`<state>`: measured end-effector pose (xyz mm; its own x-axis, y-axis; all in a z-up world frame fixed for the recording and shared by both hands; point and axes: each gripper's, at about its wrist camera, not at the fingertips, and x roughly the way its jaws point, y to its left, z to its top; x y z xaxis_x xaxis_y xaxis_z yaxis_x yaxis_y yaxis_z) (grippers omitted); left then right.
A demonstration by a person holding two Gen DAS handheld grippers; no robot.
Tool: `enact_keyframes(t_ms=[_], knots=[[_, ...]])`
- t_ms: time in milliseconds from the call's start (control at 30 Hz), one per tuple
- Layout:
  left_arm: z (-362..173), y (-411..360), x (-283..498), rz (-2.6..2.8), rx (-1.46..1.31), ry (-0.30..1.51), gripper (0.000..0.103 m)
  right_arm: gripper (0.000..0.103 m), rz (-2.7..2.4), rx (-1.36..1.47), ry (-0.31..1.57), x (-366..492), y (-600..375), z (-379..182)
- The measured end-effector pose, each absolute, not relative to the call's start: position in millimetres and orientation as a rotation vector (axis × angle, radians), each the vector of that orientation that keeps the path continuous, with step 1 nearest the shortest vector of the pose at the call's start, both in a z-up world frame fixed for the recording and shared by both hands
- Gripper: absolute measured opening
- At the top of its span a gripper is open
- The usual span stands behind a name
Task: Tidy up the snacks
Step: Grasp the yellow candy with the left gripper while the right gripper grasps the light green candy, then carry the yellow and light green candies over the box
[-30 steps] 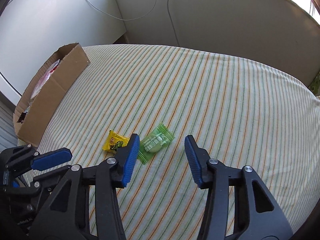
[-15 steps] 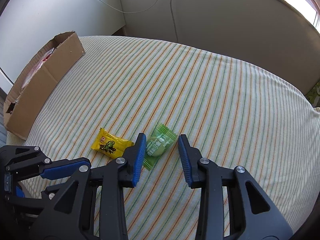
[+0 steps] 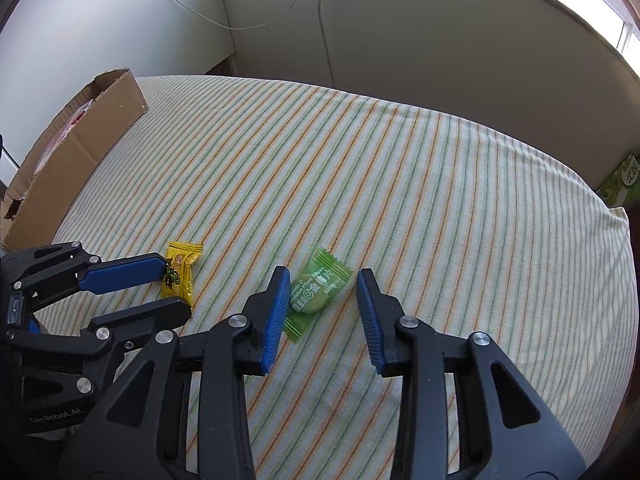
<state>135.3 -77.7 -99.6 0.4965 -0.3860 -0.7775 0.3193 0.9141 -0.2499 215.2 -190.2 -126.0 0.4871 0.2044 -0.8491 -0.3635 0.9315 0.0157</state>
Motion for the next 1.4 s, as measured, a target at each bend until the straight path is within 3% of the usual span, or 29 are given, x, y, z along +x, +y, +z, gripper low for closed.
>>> enact_keyframes(t_ms=[233,400,500,600,1133,1400], knots=[[-103,-101,131,-0.384,0.038,0.936,0.033,0.040,0.337,-0.191,0.987,207,-193,-126],[-105,-106,139,-0.364,0.084,0.922,0.023,0.039,0.331,-0.214,0.989,206,-189,-127],[-104,-105,141,-0.364,0.067,0.923,0.022,0.026,0.347,-0.220,0.992,207,-185,-127],[-101,-97,136,-0.365,0.056,0.921,0.022,0.019,0.348,-0.225,0.992,207,-181,-127],[-77,-62,116,-0.326,-0.003,0.861,0.022,0.005,0.353,-0.178,0.943,200,-175,-113],[-65,-39,106,-0.306,-0.027,0.829,0.022,0.005,0.344,-0.193,0.924,194,-171,-104]])
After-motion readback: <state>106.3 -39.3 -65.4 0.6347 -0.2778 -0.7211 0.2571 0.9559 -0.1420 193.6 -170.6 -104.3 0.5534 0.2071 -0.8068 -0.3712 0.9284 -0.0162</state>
